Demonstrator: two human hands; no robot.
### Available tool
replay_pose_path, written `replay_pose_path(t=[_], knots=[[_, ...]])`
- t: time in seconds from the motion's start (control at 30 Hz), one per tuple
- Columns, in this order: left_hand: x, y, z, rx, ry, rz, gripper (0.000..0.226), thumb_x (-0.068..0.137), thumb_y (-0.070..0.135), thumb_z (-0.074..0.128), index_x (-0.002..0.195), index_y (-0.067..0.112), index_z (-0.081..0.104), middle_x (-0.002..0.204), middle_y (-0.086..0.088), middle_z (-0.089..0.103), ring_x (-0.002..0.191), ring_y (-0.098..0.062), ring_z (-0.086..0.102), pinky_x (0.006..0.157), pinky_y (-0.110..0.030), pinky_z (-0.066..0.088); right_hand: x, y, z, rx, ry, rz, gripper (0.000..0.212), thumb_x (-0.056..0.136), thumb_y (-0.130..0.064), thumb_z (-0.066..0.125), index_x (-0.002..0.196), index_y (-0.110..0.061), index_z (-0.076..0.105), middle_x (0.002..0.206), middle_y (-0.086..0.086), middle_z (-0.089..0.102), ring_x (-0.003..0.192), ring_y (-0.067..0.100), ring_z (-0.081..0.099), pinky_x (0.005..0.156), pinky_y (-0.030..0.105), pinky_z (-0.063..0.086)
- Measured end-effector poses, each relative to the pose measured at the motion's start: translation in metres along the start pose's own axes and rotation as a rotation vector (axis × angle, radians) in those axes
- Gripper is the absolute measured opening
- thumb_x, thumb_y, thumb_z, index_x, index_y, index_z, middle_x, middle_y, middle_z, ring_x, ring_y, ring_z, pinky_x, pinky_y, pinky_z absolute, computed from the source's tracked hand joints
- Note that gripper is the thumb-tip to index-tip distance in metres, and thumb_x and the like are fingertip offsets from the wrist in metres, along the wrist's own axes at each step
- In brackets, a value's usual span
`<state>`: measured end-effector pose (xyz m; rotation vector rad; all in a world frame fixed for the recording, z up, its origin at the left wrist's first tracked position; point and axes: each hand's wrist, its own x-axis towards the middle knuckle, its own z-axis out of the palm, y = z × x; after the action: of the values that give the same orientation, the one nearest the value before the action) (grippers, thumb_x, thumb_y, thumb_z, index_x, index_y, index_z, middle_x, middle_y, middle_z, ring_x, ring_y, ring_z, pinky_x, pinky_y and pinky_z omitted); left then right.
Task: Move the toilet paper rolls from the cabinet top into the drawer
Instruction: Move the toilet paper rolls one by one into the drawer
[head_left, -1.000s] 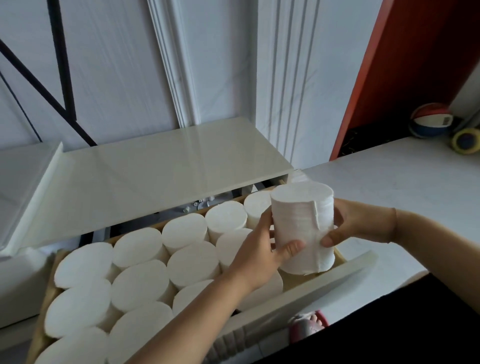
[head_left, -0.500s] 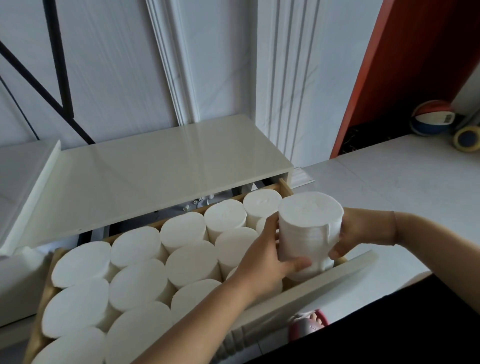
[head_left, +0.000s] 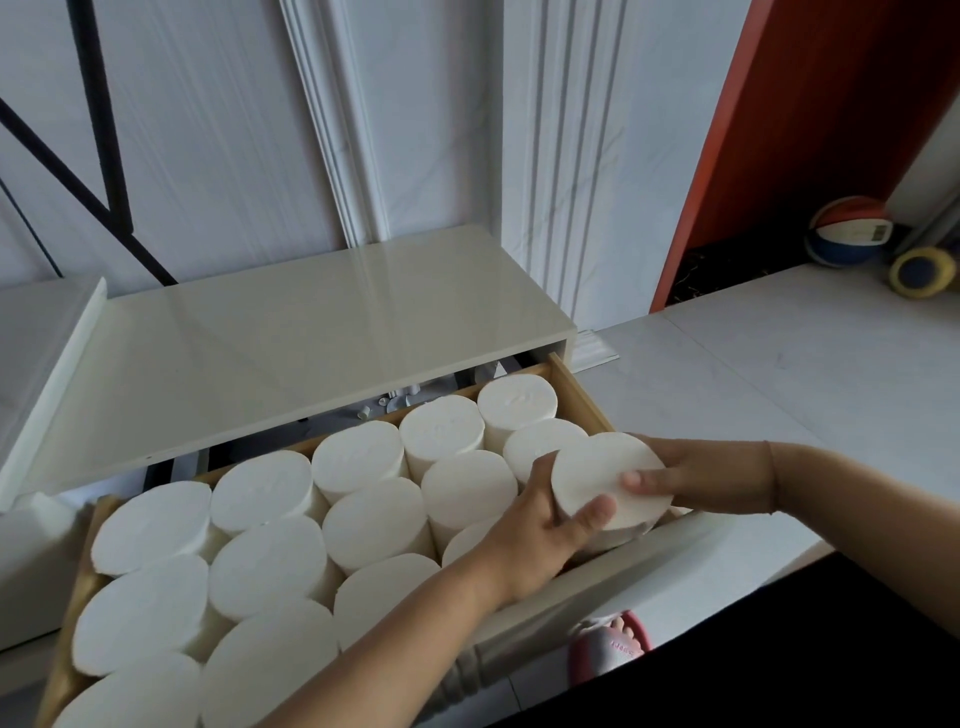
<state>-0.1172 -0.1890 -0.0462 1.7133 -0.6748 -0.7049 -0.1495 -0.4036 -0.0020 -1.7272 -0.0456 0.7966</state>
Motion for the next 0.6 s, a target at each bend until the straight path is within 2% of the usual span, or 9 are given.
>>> replay_pose_path(t=[0.1,0.17,0.27,0.37,0.5,0.6], knots=[[0.001,-0.003,-0.003,0.01,0.016,-0.041,0.055,0.087,0.055,0.05,0.133,0.031,0.032,0.126,0.011,0.055,0.114,0.0,0.051,0.1,-0.024,0.04,0.004,0.004,-0.001,-0.009,0.062,0.056,0.047,0.088,-0.037,0.062,0.131,-0.025,0.047,0.109,-0.009,0.072,0.097,0.006,0.069,0.078,0.018,0.053],[0.002,-0.005,-0.005,0.059,0.023,-0.057,0.048,0.091,0.049,0.049,0.133,0.034,0.031,0.122,0.011,0.057,0.111,-0.001,0.053,0.098,-0.024,0.041,0.006,0.005,0.0,-0.002,0.089,0.072,0.044,0.085,-0.033,0.061,0.126,-0.023,0.052,0.108,-0.005,0.073,0.096,0.009,0.069,0.077,0.019,0.053],[0.003,-0.005,-0.007,0.125,0.069,-0.056,0.043,0.092,0.044,0.052,0.131,0.036,0.037,0.117,0.011,0.059,0.106,-0.002,0.055,0.093,-0.023,0.043,0.009,0.004,0.0,-0.038,0.132,0.077,0.043,0.081,-0.033,0.063,0.121,-0.018,0.058,0.105,-0.002,0.072,0.092,0.009,0.069,0.074,0.019,0.053],[0.004,-0.004,-0.009,0.162,0.097,-0.042,0.041,0.091,0.041,0.055,0.13,0.037,0.044,0.115,0.013,0.06,0.103,-0.004,0.056,0.088,-0.02,0.045,0.012,0.003,-0.002,-0.118,0.178,0.09,0.042,0.078,-0.035,0.066,0.114,-0.015,0.063,0.104,0.0,0.071,0.094,0.013,0.068,0.079,0.024,0.055],[0.006,-0.005,-0.012,0.239,0.101,-0.027,0.046,0.089,0.039,0.059,0.132,0.036,0.046,0.122,0.009,0.058,0.107,-0.009,0.055,0.093,-0.026,0.046,0.017,0.007,-0.005,-0.121,0.239,0.118,0.026,0.08,-0.021,0.073,0.104,-0.012,0.069,0.101,0.005,0.075,0.095,0.019,0.071,0.083,0.028,0.057],[0.008,-0.007,-0.012,0.32,0.114,-0.031,0.047,0.087,0.043,0.061,0.131,0.04,0.046,0.124,0.001,0.051,0.111,-0.017,0.051,0.099,-0.031,0.041,0.019,0.007,-0.004,-0.181,0.276,0.124,0.019,0.078,-0.02,0.077,0.096,-0.017,0.072,0.095,0.001,0.077,0.092,0.018,0.072,0.083,0.029,0.058]])
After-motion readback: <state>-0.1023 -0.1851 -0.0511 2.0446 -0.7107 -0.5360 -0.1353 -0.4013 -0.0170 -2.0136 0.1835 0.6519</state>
